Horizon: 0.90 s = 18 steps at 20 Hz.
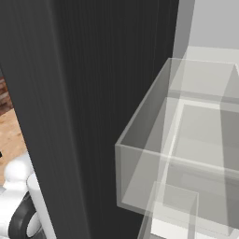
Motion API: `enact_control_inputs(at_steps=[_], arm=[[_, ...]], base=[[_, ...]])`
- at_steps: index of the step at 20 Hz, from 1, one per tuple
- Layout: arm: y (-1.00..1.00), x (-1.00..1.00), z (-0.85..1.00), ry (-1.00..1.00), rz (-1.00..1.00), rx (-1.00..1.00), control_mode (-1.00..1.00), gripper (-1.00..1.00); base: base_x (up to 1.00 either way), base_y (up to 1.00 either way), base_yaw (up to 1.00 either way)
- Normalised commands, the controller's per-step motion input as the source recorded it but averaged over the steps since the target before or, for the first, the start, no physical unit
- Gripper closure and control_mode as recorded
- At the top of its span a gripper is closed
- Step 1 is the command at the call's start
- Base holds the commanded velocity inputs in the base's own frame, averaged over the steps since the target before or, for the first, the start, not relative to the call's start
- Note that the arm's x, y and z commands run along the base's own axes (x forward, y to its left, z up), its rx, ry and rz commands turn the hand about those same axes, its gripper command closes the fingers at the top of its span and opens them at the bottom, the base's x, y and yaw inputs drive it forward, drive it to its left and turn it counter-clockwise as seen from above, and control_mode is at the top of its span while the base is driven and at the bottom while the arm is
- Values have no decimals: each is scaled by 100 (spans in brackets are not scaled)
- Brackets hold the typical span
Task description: Pick the egg and butter from the fridge and place them by the bowl for mixing.
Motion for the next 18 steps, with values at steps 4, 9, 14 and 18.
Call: enact_control_inputs(at_steps=[4, 9, 14, 18], arm=[[8, 11, -22, -2, -4, 1, -100, 100], [9, 3, -30, -1, -7, 1, -100, 100], [5, -4, -31, 0, -6, 0, -100, -100], [0, -13, -18, 0, -3, 0, -100, -100]], base=[[0, 0, 0], [0, 0, 0], [0, 0, 0], [0, 0, 0]])
